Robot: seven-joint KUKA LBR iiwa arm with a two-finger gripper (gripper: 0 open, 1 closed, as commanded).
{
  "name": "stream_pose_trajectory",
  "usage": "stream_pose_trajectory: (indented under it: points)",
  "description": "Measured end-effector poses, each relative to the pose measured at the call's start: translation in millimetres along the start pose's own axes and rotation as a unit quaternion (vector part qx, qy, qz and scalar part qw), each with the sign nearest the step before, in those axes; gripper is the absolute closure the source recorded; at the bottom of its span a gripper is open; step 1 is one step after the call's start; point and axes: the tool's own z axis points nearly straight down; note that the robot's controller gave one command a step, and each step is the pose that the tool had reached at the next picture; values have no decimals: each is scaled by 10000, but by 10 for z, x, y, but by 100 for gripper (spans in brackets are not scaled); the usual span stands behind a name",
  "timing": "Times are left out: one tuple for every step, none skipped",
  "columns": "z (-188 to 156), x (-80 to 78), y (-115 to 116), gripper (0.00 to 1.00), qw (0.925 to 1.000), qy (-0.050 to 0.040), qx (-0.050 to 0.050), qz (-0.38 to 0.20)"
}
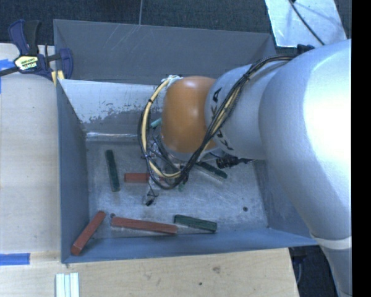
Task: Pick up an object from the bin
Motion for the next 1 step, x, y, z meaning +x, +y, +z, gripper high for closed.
stream_pose_trajectory:
  points:
    - [-4, -6, -2, 0, 10000, -7, -1, -2]
